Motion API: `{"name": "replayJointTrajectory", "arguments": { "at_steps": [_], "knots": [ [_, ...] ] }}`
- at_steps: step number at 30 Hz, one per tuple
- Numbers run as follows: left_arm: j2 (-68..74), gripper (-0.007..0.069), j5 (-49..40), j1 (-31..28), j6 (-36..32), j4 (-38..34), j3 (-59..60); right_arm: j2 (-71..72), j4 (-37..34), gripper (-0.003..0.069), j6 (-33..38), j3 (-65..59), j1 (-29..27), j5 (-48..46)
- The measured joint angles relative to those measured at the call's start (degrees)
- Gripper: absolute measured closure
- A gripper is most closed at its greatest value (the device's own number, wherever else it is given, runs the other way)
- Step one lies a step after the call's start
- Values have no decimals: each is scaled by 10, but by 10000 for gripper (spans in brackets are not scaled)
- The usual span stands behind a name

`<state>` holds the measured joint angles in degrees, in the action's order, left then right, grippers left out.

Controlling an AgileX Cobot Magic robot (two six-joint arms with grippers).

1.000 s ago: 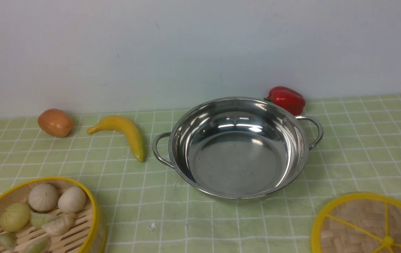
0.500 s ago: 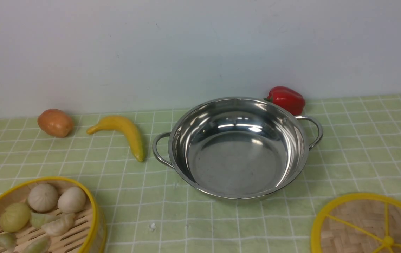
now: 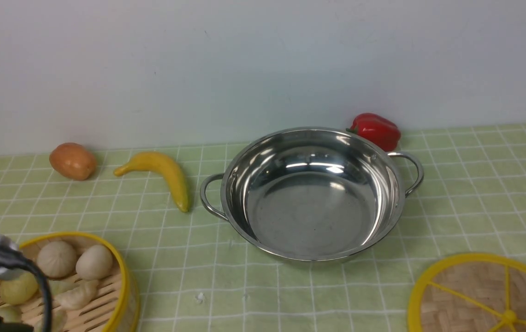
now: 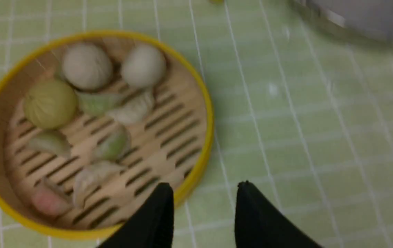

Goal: Place the steamer in the pot on the green tablecloth, and put the lid on the steamer.
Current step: 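Grasp the rim of the steamer basket holding the buns with the left gripper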

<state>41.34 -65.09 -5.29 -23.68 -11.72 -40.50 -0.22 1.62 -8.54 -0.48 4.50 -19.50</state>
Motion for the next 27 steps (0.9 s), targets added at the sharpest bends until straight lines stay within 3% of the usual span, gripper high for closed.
{"name": "replayJointTrajectory", "arguments": {
  "at_steps": [1,2,3,7,27],
  "knots": [
    [41,382,-19,0,-71,-1,-4,0,0,416,0,0,0,0],
    [52,382,-22,0,-78,-3,-4,0,0,416,0,0,0,0],
    [97,382,-25,0,-126,-13,-4,0,0,416,0,0,0,0],
    [207,382,-21,0,-184,-45,-6,0,0,416,0,0,0,0],
    [451,382,123,0,-216,-43,-9,0,0,416,-1,0,0,0]
  ]
}}
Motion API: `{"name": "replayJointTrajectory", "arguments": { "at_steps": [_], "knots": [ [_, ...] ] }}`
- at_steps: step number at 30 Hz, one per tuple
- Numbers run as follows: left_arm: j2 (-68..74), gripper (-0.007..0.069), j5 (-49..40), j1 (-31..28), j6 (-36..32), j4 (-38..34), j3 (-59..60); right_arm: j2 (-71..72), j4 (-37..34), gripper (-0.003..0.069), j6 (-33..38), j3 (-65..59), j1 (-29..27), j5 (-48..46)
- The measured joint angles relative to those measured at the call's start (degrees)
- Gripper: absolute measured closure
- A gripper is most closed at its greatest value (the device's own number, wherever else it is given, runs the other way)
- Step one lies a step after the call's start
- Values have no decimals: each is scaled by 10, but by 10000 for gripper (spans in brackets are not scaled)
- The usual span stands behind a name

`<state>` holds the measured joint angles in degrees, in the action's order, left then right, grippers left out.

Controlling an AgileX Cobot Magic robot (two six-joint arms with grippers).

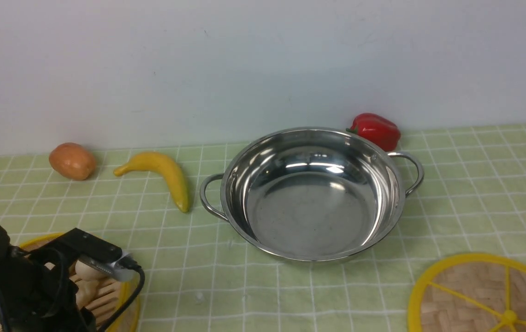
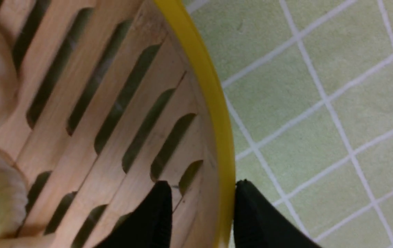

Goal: Place the steamer in the pot on the green tablecloth, and put the lid on the steamer.
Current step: 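Grasp the rim of the steamer basket holding the buns with the left gripper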

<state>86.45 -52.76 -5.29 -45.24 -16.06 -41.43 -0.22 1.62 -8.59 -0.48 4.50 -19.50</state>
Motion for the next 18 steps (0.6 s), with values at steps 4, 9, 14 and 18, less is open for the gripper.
{"name": "replayJointTrajectory", "arguments": {
  "at_steps": [4,9,14,18],
  "knots": [
    [6,382,7,0,0,-2,0,0,0,416,0,0,0,0],
    [25,382,18,1,-3,-12,0,0,0,416,0,0,0,0],
    [50,420,19,2,-4,-15,0,0,0,416,0,0,0,0],
    [60,540,14,4,0,-21,-2,0,0,416,0,0,0,0]
  ]
}}
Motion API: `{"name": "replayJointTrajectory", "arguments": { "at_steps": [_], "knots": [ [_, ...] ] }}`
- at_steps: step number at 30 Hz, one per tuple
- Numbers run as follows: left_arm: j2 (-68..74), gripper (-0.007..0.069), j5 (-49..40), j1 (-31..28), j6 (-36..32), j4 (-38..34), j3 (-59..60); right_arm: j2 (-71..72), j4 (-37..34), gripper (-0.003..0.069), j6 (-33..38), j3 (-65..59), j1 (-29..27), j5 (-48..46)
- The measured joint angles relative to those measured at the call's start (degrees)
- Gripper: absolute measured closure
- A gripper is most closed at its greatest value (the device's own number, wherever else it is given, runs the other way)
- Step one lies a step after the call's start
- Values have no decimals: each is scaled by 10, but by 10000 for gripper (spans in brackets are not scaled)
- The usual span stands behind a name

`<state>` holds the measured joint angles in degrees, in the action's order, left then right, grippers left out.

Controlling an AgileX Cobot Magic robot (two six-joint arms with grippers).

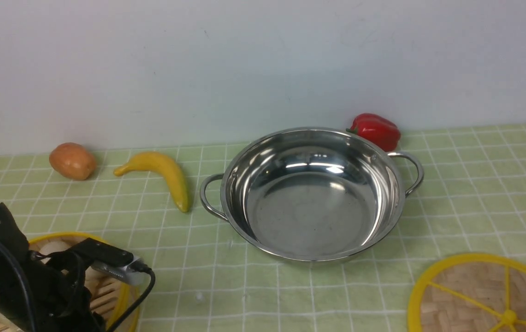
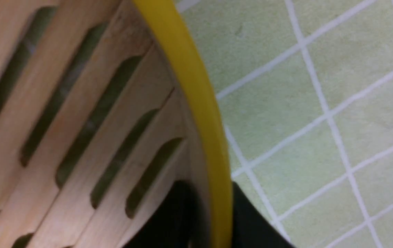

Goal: Place the steamer in the pot on the green tablecloth, and put the lid on the steamer.
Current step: 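Grasp the rim of the steamer basket holding the buns with the left gripper, then place the bamboo steamer basket with dumplings into the steel pot with the left gripper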

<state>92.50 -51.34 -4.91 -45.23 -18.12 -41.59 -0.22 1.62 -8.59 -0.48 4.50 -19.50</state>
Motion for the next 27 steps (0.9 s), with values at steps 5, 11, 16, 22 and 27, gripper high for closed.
{"name": "replayJointTrajectory", "arguments": {
  "at_steps": [5,11,16,22,27],
  "knots": [
    [2,557,-1,1,9,3,-5,0,0,416,0,0,0,0],
    [-12,580,-36,3,28,22,-39,0,0,416,0,0,0,0],
    [-47,596,-107,59,70,83,-100,0,0,416,0,0,0,0],
    [-63,596,-181,184,92,125,-217,0,0,416,0,0,0,0],
    [-63,596,-192,279,117,171,-333,0,0,416,0,0,0,0]
  ]
}}
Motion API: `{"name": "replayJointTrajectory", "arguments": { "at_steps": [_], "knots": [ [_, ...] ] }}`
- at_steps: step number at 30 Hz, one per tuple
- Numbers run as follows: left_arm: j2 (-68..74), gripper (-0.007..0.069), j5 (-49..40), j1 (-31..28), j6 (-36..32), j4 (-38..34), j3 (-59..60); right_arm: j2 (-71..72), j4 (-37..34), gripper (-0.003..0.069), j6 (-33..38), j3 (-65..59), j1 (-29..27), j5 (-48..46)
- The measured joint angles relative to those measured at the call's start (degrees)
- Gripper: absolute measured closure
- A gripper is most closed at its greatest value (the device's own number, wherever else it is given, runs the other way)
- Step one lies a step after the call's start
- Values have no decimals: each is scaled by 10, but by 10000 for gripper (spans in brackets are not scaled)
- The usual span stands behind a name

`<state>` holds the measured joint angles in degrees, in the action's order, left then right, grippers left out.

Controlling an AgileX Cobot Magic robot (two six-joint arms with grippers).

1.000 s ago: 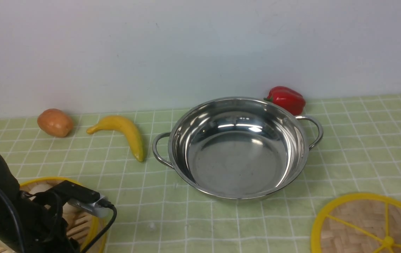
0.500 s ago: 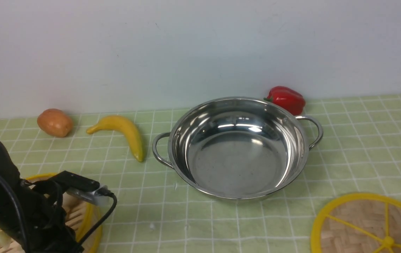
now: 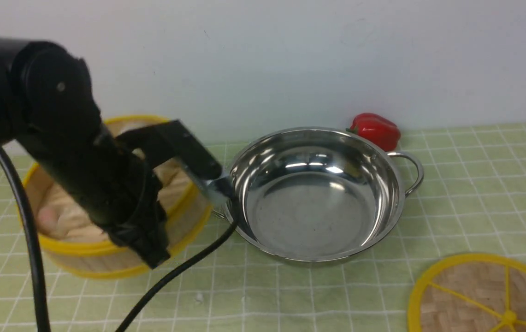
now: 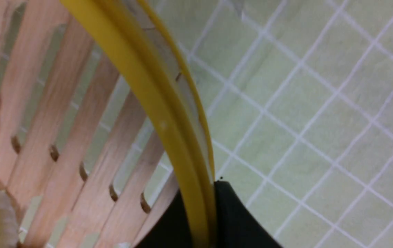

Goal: Place the steamer in the pot on the green tablecloth, and put the lid on the steamer.
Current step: 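Place the bamboo steamer basket with dumplings into the steel pot with the left gripper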

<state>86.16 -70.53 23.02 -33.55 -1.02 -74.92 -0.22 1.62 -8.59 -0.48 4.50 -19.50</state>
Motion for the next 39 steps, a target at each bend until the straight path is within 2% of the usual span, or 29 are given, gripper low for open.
{"name": "replayJointTrajectory", "arguments": {
  "at_steps": [5,9,17,24,39],
  "knots": [
    [9,596,-1,62,-28,26,-83,0,0,416,0,0,0,0],
    [66,596,0,109,-75,28,-139,0,0,416,0,0,0,0],
    [198,596,10,156,-134,27,-211,0,0,416,1,0,0,0],
    [279,596,35,170,-147,28,-253,0,0,416,1,0,0,0],
    [377,596,87,170,-156,33,-258,0,0,416,1,0,0,0]
  ]
}}
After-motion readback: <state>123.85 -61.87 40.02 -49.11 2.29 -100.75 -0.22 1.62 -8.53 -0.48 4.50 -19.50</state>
